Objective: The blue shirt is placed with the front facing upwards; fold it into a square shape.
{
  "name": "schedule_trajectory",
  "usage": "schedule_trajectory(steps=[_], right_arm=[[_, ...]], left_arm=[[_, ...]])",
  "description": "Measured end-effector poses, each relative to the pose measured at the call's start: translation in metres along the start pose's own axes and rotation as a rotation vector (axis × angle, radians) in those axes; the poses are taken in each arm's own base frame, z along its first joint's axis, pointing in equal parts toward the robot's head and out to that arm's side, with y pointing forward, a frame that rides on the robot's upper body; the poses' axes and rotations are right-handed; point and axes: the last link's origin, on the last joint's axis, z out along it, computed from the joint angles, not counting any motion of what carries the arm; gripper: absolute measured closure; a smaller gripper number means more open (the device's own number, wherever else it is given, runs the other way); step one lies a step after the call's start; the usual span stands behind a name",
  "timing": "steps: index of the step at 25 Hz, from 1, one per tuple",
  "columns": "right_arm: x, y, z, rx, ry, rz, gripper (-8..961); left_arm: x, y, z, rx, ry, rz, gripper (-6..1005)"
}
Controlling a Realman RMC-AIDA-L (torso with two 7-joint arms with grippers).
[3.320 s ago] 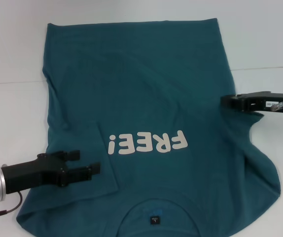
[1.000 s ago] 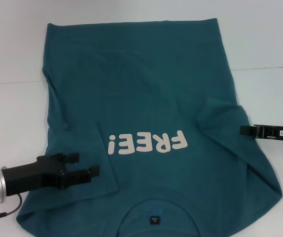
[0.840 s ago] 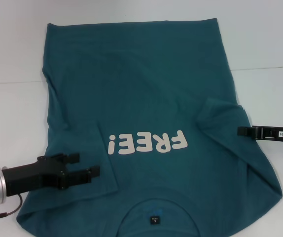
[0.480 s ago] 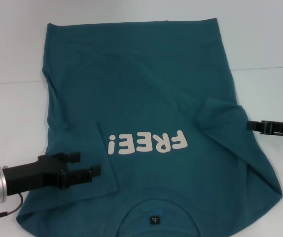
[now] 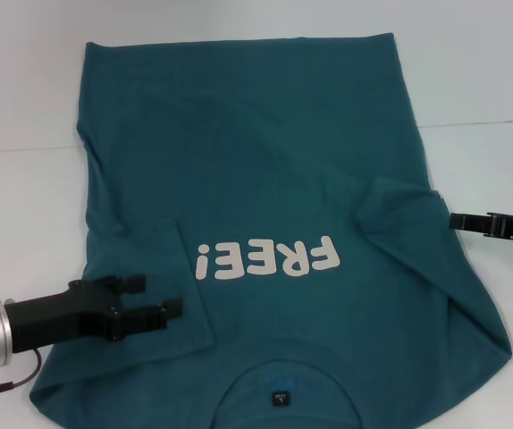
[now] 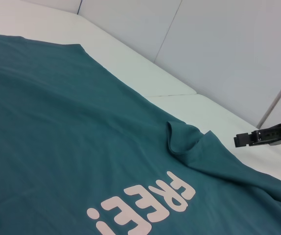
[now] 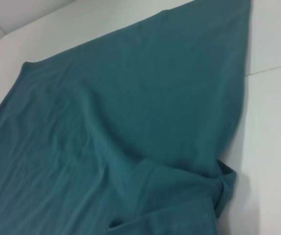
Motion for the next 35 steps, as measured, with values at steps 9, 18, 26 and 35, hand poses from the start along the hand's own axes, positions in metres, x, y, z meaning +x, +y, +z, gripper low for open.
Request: schedule_trajectory(steps=[9,18,26,35], right_arm=[[0.008,-0.003,0.008,0.034,0.016,0.021,404],[0.008,0.006,0.018,0.023,0.012,0.018,413],[0.008,0.015,0.025,0.001,0.019,0.018,463],[0.008,0.016,0.026,-0.004,0.024,0.013,937]], left_arm=[[0.001,0.000,0.000,0.002,0.000,0.003,112],[0.005,-0.001,0.001,-0.003,0.001,0.008,112],[0.005,-0.001,0.002,0.000,0.001,0.009,112],[0.005,-0.002,0.001,0.003,0.001,0.011,112]])
